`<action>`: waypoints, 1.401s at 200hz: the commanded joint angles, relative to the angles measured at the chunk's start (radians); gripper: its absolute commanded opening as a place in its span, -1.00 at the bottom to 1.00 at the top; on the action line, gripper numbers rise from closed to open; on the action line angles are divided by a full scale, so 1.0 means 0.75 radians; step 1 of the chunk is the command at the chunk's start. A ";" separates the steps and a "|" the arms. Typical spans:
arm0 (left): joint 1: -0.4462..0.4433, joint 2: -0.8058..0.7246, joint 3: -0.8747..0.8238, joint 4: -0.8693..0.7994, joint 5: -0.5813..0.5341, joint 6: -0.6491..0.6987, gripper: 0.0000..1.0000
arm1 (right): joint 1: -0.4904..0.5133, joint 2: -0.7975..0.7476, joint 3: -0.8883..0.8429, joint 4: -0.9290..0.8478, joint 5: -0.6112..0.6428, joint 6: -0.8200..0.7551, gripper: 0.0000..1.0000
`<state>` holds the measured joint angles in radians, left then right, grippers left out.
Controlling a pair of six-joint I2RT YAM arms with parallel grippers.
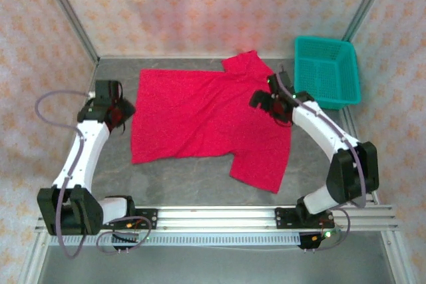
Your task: Fold the inside-out t-shirt
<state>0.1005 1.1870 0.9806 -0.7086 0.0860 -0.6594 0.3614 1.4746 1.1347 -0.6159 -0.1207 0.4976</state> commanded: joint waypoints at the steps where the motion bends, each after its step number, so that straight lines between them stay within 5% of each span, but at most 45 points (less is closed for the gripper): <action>1: 0.027 -0.133 -0.193 -0.167 -0.041 -0.053 -0.15 | 0.092 -0.084 -0.101 -0.164 0.159 0.105 0.99; 60: 0.050 -0.276 -0.522 -0.062 0.124 -0.169 -0.18 | 0.079 -0.333 -0.309 -0.274 0.448 0.256 0.99; 91: 0.056 -0.212 -0.556 -0.014 0.142 -0.176 -0.33 | 0.051 -0.376 -0.344 -0.223 0.365 0.243 0.99; 172: 0.059 -0.138 -0.670 0.231 0.120 -0.284 -0.32 | 0.048 -0.338 -0.287 -0.390 0.130 0.211 0.94; 183: 0.059 -0.117 -0.677 0.258 0.124 -0.289 -0.42 | 0.050 -0.338 -0.305 -0.438 0.077 0.218 0.90; 206: 0.058 -0.090 -0.662 0.265 0.106 -0.285 -1.00 | 0.066 -0.360 -0.424 -0.423 -0.011 0.251 0.78; 252: 0.059 -0.057 -0.609 0.303 0.074 -0.277 -1.00 | 0.094 -0.343 -0.607 -0.199 -0.123 0.345 0.63; 280: 0.057 0.071 -0.524 0.321 0.094 -0.250 -1.00 | 0.093 -0.293 -0.438 -0.239 -0.131 0.307 0.63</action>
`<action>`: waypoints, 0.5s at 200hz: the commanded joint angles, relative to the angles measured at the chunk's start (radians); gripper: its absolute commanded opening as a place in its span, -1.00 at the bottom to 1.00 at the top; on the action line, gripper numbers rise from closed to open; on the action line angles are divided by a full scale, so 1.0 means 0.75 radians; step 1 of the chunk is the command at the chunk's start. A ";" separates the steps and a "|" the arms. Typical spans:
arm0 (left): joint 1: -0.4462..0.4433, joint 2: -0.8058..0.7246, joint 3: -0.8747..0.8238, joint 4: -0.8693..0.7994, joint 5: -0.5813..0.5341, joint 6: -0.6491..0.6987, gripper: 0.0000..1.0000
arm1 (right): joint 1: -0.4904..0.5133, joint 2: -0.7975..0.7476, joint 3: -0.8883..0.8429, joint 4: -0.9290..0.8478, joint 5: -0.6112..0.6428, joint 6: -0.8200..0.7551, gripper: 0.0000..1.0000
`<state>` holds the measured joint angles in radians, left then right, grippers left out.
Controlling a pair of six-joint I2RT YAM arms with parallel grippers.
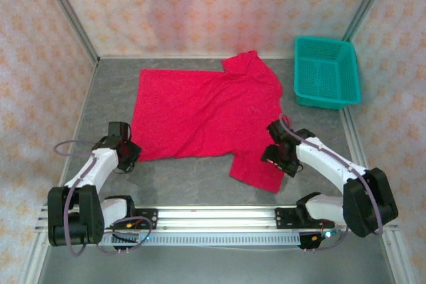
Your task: Fold the inside-out t-shirt
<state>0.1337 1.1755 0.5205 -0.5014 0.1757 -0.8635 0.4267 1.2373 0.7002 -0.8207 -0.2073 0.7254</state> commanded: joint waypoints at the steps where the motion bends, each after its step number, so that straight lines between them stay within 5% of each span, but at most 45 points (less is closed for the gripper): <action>1: 0.013 0.090 0.093 0.045 -0.026 0.023 -1.00 | 0.007 0.024 0.148 0.032 -0.015 0.003 0.64; 36: 0.015 0.260 0.194 0.104 -0.038 0.027 -1.00 | -0.016 0.172 0.316 0.106 0.010 -0.049 0.65; 100: 0.054 0.670 0.480 0.151 -0.020 0.057 -1.00 | -0.177 0.924 0.849 0.321 -0.088 -0.202 0.64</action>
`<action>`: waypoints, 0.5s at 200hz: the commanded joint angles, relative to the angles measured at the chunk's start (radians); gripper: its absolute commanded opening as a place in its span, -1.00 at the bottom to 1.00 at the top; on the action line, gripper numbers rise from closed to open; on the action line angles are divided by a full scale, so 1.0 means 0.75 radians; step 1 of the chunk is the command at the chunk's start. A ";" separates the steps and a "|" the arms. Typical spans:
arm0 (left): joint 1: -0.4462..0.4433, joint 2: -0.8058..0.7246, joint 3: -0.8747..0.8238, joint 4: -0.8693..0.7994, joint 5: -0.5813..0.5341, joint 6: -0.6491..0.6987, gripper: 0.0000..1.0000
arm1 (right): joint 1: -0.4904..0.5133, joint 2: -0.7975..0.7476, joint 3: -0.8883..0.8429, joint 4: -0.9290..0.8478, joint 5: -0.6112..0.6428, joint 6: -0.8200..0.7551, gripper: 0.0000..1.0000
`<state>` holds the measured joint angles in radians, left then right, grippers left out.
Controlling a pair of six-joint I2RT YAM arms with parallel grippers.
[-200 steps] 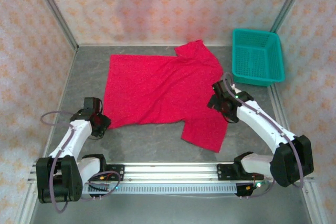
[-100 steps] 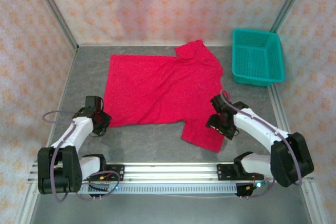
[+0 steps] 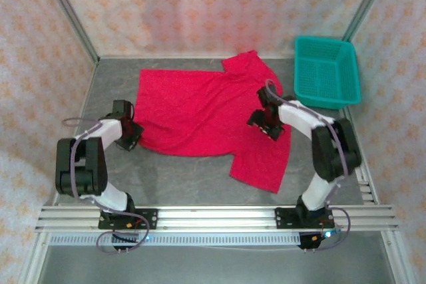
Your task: Fold the inside-out t-shirt
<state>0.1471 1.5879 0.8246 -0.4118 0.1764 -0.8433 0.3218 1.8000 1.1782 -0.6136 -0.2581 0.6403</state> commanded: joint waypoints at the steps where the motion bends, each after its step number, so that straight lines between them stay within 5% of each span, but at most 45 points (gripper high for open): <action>1: 0.037 0.124 0.078 0.030 -0.021 0.030 -1.00 | -0.038 0.184 0.221 0.043 -0.021 -0.091 0.64; 22: 0.049 0.156 0.130 0.028 -0.004 0.036 -1.00 | -0.047 0.284 0.374 -0.051 -0.016 -0.125 0.63; 46: 0.049 0.120 0.121 0.042 -0.012 0.037 -1.00 | -0.045 0.171 0.334 -0.144 0.022 -0.148 0.65; 83: 0.048 0.039 0.075 0.036 0.015 0.062 -1.00 | 0.072 -0.231 -0.072 -0.291 0.132 -0.061 0.63; 100: 0.047 -0.008 0.047 0.035 0.024 0.068 -1.00 | 0.139 -0.427 -0.295 -0.313 0.146 0.045 0.34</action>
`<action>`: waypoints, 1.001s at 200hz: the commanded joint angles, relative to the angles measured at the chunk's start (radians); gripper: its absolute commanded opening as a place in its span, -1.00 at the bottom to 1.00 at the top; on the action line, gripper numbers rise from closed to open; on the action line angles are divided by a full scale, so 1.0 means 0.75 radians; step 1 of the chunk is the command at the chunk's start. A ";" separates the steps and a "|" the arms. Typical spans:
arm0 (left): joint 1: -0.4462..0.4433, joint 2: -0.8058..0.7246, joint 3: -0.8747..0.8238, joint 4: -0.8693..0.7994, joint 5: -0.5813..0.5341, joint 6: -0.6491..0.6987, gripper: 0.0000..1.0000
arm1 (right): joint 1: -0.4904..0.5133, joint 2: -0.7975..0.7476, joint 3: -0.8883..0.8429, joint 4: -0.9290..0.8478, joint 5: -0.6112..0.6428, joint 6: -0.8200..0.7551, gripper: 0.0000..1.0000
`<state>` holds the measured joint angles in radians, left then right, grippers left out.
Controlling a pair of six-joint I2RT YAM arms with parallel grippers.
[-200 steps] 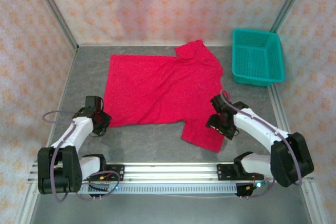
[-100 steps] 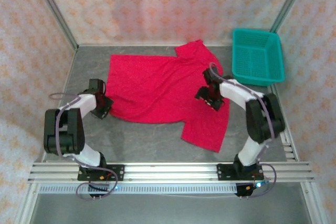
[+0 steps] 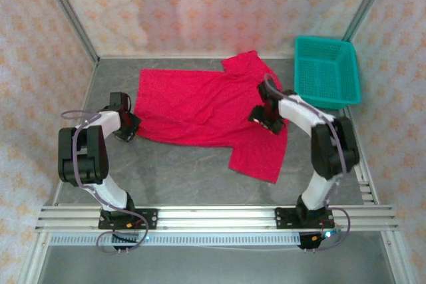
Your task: Fold the inside-out t-shirt
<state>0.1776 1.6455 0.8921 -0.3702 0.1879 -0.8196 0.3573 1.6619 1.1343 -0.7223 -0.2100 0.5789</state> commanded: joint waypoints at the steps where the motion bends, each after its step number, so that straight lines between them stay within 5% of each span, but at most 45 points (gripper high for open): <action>1: 0.007 -0.087 -0.044 -0.020 0.009 0.037 -1.00 | 0.094 -0.255 -0.248 -0.168 0.081 0.132 0.31; 37: 0.006 -0.144 -0.059 -0.036 0.032 0.056 -1.00 | 0.166 -0.620 -0.553 -0.226 0.084 0.325 -0.28; 109: 0.006 -0.210 -0.102 -0.043 0.041 0.048 -1.00 | 0.225 -0.754 -0.743 -0.280 0.022 0.418 -0.28; 200: 0.006 -0.249 -0.100 -0.073 0.026 0.048 -1.00 | 0.291 -0.668 -0.820 -0.093 -0.033 0.515 -0.20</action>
<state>0.1776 1.4853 0.8253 -0.3832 0.2214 -0.7918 0.5648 1.1252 0.5270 -0.8364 -0.2386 0.9325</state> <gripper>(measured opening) 0.064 0.401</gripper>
